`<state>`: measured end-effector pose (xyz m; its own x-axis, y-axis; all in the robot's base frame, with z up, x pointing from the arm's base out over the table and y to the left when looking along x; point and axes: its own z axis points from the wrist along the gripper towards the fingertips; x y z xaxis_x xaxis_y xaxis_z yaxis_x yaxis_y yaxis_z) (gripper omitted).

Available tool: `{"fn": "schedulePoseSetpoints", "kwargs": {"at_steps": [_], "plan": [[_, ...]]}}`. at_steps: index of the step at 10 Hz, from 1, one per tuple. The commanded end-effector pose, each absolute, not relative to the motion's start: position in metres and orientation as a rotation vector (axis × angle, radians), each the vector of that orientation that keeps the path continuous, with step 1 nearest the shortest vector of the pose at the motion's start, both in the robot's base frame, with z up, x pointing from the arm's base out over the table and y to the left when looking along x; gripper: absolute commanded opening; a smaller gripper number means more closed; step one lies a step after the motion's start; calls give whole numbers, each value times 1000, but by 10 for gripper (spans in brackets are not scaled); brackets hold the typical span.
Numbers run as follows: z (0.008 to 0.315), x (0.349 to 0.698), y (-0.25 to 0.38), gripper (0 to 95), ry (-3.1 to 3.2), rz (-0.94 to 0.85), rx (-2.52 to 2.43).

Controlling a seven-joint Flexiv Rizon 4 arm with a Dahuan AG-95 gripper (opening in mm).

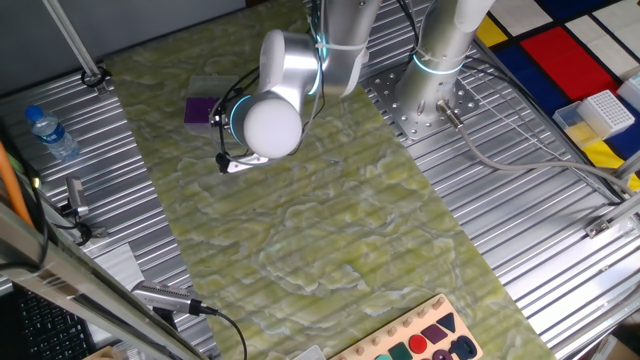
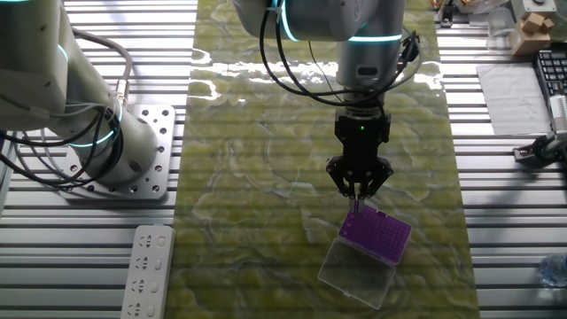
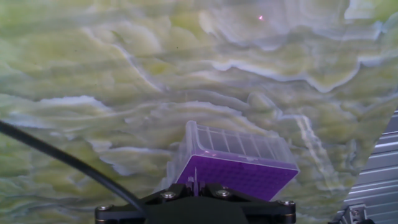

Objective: Insert a small pipette tip into the holder for small pipette tips

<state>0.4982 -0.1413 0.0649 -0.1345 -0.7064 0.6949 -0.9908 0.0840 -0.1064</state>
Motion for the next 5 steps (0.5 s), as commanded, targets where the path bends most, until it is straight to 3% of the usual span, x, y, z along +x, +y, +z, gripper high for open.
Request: {"fn": "schedulePoseSetpoints", "kwargs": {"at_steps": [1, 5], "plan": [[64, 498, -141, 0, -1897, 797, 1671], [62, 498, -141, 0, -1894, 803, 1670]]}}
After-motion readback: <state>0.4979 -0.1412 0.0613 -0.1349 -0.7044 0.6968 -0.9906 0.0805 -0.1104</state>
